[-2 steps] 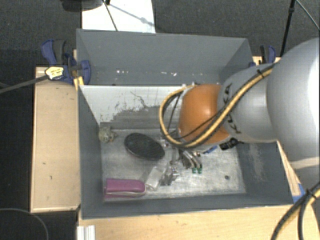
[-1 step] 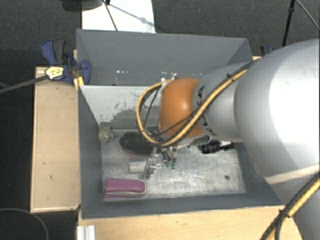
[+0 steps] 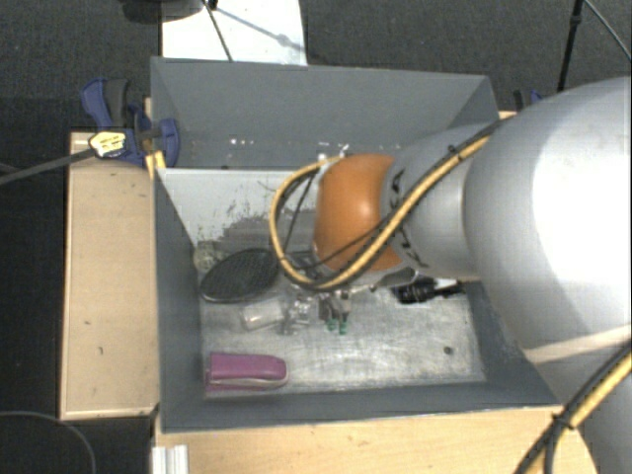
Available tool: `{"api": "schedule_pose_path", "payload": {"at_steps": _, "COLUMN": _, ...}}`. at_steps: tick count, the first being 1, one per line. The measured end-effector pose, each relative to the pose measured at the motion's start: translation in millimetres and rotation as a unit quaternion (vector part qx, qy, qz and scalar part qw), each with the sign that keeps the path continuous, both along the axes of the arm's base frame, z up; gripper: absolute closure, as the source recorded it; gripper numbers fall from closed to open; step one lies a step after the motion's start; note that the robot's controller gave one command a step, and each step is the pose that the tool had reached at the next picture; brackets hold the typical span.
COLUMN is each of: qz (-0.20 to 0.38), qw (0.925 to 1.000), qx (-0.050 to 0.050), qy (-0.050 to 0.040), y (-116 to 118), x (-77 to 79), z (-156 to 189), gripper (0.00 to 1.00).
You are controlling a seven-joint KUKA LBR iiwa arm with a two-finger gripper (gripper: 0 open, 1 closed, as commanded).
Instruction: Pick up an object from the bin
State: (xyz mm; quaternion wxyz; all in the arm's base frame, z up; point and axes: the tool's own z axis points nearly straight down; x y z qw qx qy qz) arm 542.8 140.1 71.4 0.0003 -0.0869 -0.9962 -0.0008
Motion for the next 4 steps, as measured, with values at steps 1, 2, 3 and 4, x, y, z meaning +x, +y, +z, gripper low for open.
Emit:
{"api": "schedule_pose_path", "payload": {"at_steps": 1, "qz": 0.075, "qw": 0.9971, "qx": 0.000, "qy": -0.0051, "y": -6, "x": 8.9, "z": 109, "gripper": 1.00}}
{"api": "schedule_pose_path", "payload": {"at_steps": 2, "qz": 0.104, "qw": 0.9945, "qx": -0.001, "qy": 0.0008, "y": -6, "x": 4.4, "z": 57, "gripper": 1.00}}
{"api": "schedule_pose_path", "payload": {"at_steps": 3, "qz": 0.104, "qw": 0.9945, "qx": -0.001, "qy": -0.0009, "y": -6, "x": 5.0, "z": 60, "gripper": 0.00}}
{"api": "schedule_pose_path", "payload": {"at_steps": 4, "qz": 0.103, "qw": 0.9947, "qx": -0.002, "qy": -0.0036, "y": 102, "x": 41.2, "z": 10, "gripper": 0.00}}
